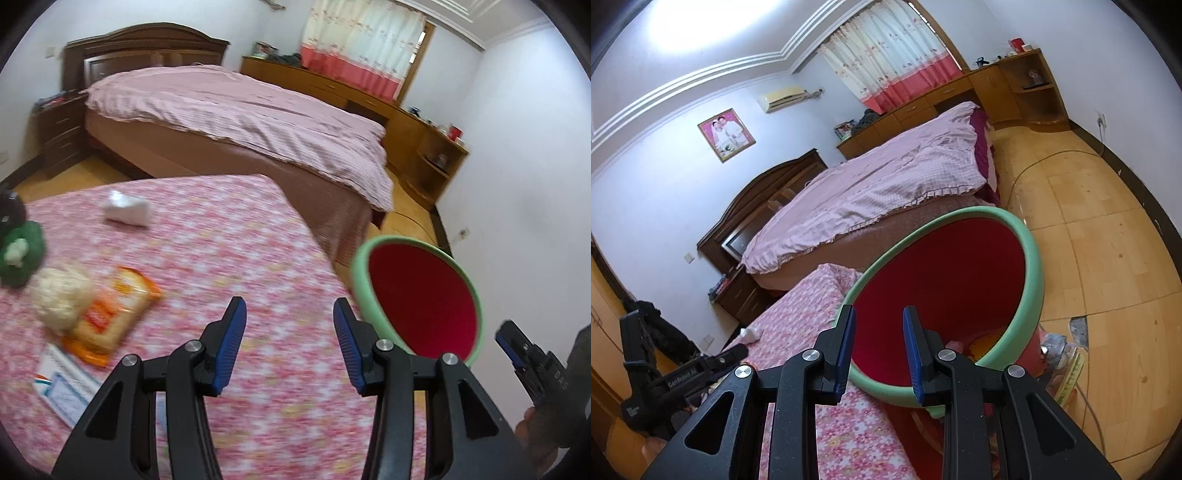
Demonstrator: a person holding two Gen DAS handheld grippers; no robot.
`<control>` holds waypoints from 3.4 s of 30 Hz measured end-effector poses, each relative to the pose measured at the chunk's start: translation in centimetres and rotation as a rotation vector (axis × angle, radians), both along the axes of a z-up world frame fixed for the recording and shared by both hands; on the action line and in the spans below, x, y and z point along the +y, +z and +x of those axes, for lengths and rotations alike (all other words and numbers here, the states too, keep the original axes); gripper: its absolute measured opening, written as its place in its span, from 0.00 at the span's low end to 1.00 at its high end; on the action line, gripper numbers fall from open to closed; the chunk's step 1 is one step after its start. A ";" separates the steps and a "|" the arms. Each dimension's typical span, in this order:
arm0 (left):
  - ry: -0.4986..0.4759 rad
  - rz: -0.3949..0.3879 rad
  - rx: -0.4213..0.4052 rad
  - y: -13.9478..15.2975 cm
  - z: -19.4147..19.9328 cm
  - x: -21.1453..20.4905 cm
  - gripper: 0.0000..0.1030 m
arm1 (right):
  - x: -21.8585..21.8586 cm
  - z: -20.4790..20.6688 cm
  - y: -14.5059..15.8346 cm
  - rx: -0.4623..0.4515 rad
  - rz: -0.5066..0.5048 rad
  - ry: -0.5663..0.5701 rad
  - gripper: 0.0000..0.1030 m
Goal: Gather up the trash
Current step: 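Move the left gripper to the crumpled cream paper ball and grasp it, then grasp the blue plastic toy with the right gripper while the left holds the paper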
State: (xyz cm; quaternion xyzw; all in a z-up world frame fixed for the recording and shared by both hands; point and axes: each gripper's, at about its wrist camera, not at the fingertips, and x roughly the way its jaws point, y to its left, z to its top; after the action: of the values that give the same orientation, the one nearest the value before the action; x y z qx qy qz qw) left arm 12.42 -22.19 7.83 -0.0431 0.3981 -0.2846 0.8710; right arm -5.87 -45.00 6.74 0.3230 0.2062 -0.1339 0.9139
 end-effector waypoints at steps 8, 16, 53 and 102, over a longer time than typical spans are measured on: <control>0.127 0.036 -0.014 0.2 2.2 5.7 0.48 | 1.3 0.8 0.0 0.022 -0.005 0.023 0.27; 0.211 0.102 -0.007 -0.8 3.8 10.1 0.48 | 2.9 1.7 0.5 0.037 -0.026 0.035 0.39; 0.257 -0.067 0.063 -5.2 7.3 16.5 0.44 | 15.6 12.4 -3.4 0.251 -0.047 0.299 0.41; 0.288 -0.098 -0.041 -3.4 5.5 18.3 0.44 | 19.2 14.4 -2.9 0.237 -0.081 0.341 0.16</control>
State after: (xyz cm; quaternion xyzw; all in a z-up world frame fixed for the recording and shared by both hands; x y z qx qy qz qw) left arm 17.89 -3.84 4.43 -0.1364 0.3557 -0.1767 0.9075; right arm 8.57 -25.82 3.86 0.2283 0.3583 -0.0225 0.9050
